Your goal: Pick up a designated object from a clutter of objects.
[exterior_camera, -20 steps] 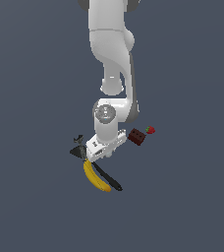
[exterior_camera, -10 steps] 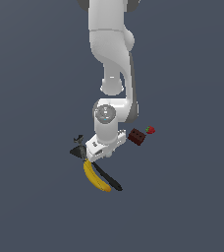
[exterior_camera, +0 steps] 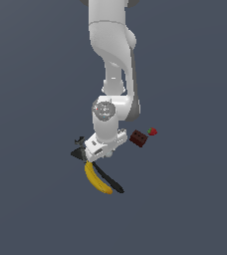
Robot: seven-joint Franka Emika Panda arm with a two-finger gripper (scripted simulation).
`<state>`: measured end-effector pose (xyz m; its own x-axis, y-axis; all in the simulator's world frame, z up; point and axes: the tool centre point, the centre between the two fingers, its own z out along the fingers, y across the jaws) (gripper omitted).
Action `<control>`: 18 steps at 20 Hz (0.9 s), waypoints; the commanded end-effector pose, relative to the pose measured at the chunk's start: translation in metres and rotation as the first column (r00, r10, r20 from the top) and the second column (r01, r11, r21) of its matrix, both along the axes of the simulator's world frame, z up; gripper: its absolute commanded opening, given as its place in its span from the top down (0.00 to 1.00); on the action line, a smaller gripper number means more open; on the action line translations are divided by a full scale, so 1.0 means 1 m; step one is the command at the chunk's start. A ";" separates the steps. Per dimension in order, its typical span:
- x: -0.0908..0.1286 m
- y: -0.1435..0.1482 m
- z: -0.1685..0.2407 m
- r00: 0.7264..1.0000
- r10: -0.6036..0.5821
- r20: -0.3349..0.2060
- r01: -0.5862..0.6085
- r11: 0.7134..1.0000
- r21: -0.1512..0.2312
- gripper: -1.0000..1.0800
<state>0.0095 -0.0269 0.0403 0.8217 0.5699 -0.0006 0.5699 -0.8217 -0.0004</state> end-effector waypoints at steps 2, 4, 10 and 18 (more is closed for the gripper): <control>0.000 -0.006 0.019 1.000 0.000 0.001 0.000 1.000 0.000 1.00; -0.001 -0.010 0.033 1.000 0.000 0.001 0.000 1.000 0.000 1.00; -0.003 -0.027 0.088 1.000 0.000 0.001 0.000 1.000 0.000 1.00; -0.005 -0.054 0.177 1.000 0.000 0.001 0.000 1.000 0.001 1.00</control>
<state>0.0058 -0.0761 0.2000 0.8219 0.5697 0.0013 0.5697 -0.8219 -0.0001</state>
